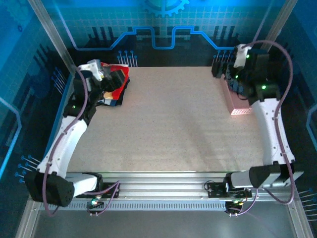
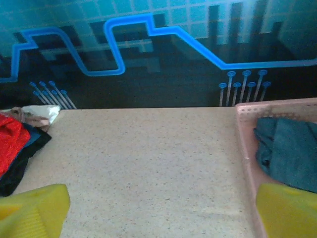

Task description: Fold and stack the t-shirts

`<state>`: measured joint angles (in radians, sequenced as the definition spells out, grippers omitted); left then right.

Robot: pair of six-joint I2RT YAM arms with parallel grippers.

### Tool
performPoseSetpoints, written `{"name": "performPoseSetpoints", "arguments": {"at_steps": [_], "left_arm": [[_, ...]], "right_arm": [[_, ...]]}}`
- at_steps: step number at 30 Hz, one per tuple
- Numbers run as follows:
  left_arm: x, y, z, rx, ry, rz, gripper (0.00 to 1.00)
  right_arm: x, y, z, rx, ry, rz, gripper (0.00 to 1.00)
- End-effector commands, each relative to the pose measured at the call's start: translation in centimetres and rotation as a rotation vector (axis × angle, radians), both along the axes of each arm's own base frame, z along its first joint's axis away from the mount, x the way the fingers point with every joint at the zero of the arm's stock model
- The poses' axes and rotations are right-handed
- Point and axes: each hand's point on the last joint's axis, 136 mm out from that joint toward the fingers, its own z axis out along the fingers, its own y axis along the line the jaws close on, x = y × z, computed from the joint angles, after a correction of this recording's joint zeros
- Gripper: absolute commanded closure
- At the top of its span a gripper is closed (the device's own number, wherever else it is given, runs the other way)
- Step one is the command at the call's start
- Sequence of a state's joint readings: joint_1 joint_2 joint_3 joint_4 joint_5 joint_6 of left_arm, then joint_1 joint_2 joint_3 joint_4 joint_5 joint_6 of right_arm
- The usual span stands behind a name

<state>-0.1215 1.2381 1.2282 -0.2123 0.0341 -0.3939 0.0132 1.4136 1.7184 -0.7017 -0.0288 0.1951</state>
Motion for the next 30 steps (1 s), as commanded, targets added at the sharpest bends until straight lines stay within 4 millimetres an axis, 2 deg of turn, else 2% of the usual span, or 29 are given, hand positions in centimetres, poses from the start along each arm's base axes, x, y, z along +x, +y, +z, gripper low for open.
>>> {"name": "performPoseSetpoints", "arguments": {"at_steps": [1,3,5,8,11,16,22,24,25,30], "left_arm": [[-1.5,-4.7,-6.0,-0.064,0.329,-0.149,0.01],[-1.3,-6.8,-5.9,-0.036,0.33,-0.206,0.01],[-1.4,-8.7,-6.3,-0.028,0.334,-0.256,0.01],[-2.0,-10.7,-6.8,-0.061,0.349,-0.329,0.01],[-2.9,-11.7,-7.3,-0.076,0.353,-0.363,0.01],[-4.2,-11.3,-8.7,-0.076,0.397,-0.357,0.01],[-5.3,-10.3,-9.3,-0.041,0.42,-0.33,0.01],[-5.4,-10.0,-9.3,-0.032,0.422,-0.319,0.01],[-5.5,-9.9,-9.3,-0.03,0.424,-0.316,0.01],[-5.7,-9.5,-9.5,-0.021,0.437,-0.298,0.01]], "right_arm": [[-0.9,-3.0,-7.9,0.079,0.395,-0.084,0.07],[0.5,-5.1,-8.4,0.13,0.42,-0.135,0.09],[2.1,-7.3,-9.9,0.227,0.456,-0.188,0.15],[4.3,-9.9,-12.9,0.291,0.505,-0.246,0.22],[6.5,-11.3,-15.7,0.289,0.518,-0.265,0.27],[9.1,-14.3,-20.2,0.206,0.578,-0.367,0.4],[12.3,-15.0,-24.7,0.133,0.631,-0.381,0.47],[13.1,-15.0,-25.6,0.108,0.639,-0.384,0.48],[13.5,-15.0,-27.0,0.097,0.659,-0.386,0.5],[14.9,-15.1,-29.4,0.043,0.678,-0.388,0.52]]}}
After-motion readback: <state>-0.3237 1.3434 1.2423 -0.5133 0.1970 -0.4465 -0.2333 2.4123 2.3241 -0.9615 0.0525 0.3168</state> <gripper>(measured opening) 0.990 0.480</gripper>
